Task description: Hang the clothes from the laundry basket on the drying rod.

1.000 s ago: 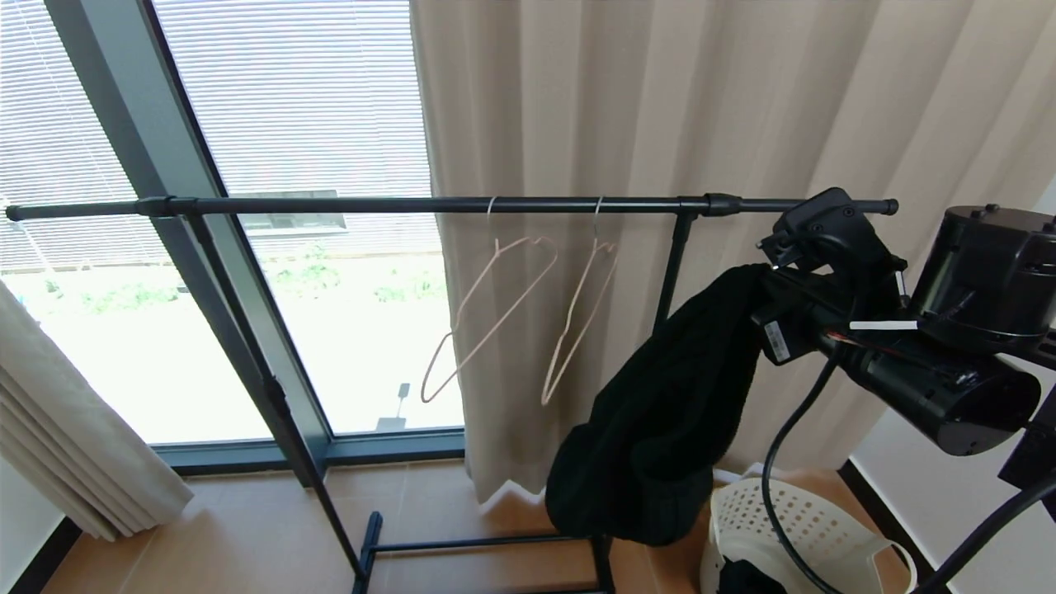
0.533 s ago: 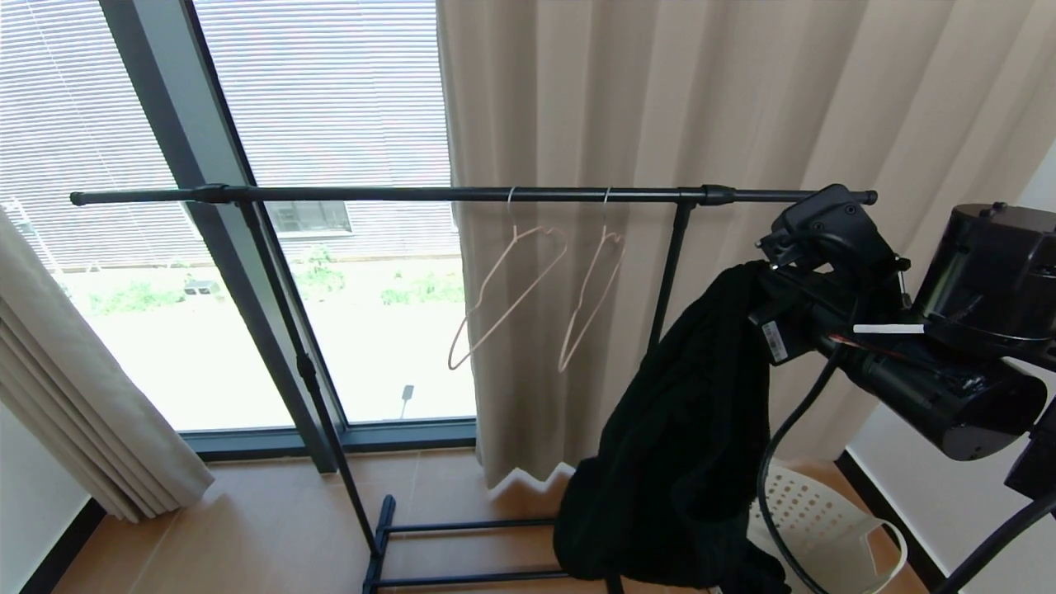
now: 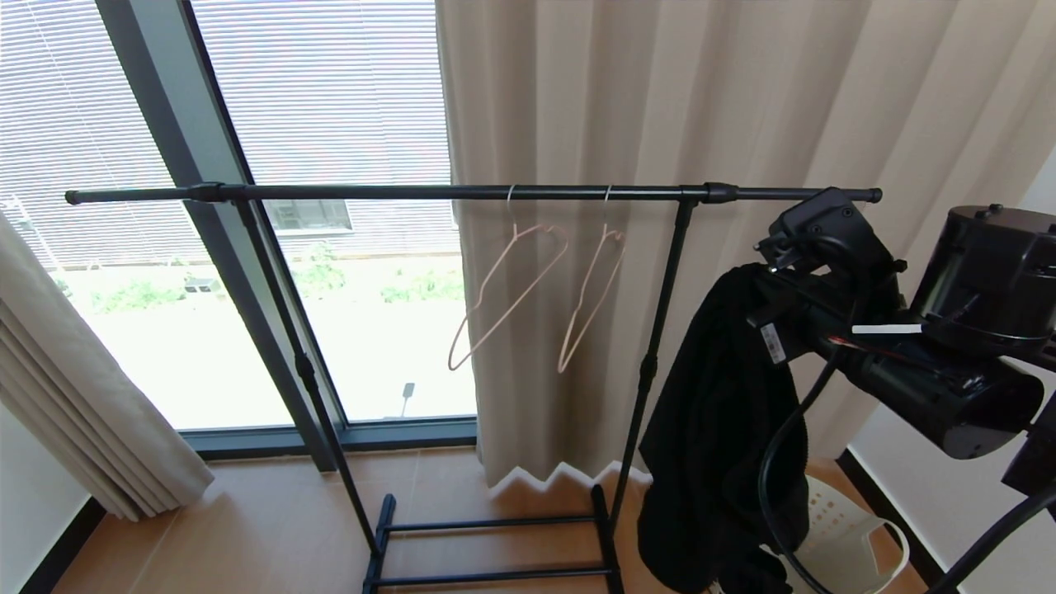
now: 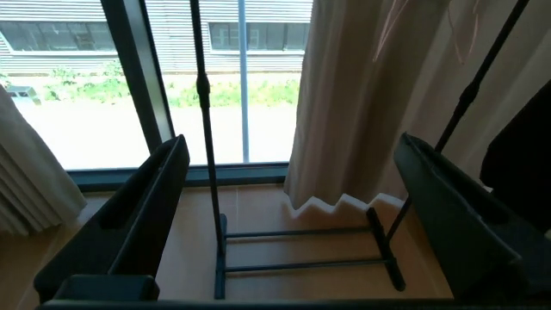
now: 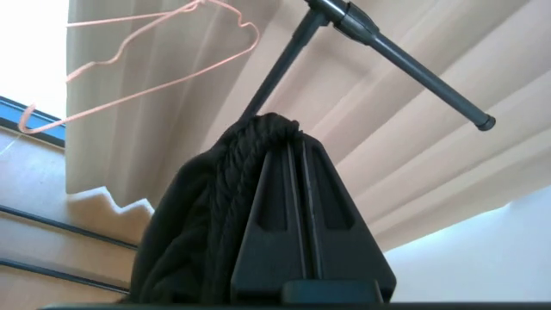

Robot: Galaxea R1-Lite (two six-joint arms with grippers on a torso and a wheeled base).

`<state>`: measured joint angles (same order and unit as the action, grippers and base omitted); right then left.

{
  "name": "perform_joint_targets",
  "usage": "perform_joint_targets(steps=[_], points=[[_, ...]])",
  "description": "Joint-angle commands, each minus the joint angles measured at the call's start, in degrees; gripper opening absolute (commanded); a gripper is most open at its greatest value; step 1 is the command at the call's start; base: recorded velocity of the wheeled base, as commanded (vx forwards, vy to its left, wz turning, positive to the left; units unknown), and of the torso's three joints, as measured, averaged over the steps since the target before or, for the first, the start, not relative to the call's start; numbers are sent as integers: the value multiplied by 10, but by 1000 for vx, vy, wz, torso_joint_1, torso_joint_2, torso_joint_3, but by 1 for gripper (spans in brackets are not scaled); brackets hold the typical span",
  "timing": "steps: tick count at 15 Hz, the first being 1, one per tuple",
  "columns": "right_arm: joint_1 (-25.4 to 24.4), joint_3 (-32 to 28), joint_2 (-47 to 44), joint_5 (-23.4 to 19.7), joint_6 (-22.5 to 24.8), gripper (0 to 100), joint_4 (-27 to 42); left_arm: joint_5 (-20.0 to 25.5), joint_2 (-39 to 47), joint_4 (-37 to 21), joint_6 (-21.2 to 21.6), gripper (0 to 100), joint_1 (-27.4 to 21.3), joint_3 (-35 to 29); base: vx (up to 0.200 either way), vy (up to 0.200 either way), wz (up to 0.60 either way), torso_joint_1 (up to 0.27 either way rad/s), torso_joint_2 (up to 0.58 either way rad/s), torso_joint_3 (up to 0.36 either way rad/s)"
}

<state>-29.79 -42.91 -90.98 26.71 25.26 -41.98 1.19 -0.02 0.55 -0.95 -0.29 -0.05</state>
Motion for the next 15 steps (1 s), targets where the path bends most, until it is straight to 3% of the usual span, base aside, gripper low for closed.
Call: perform_joint_targets(steps=[1, 7, 10, 12, 14, 15], points=[[-2, 1, 11, 0, 4, 0, 0, -1, 1, 1, 0, 100, -1, 0, 0, 0, 0, 0, 0, 0], [-14, 0, 12, -27, 15, 0, 1, -2, 35, 1, 27, 100, 3, 0, 0, 0, 0, 0, 0, 0], [-15, -16, 4, -32, 23, 0, 15, -1, 155, 2, 56, 100, 8, -9, 0, 0, 0, 0, 0, 0], [-16, -16, -22, -38, 22, 0, 24, 1, 252, 2, 73, 100, 4, -73, 0, 0, 0, 0, 0, 0], [-39, -27, -45, -39, 10, 0, 24, 50, 362, 4, 56, 100, -38, -143, 0, 0, 0, 0, 0, 0], [-51, -27, -47, -39, -13, 0, 25, 52, 392, 4, 25, 100, -81, -159, 0, 0, 0, 0, 0, 0]])
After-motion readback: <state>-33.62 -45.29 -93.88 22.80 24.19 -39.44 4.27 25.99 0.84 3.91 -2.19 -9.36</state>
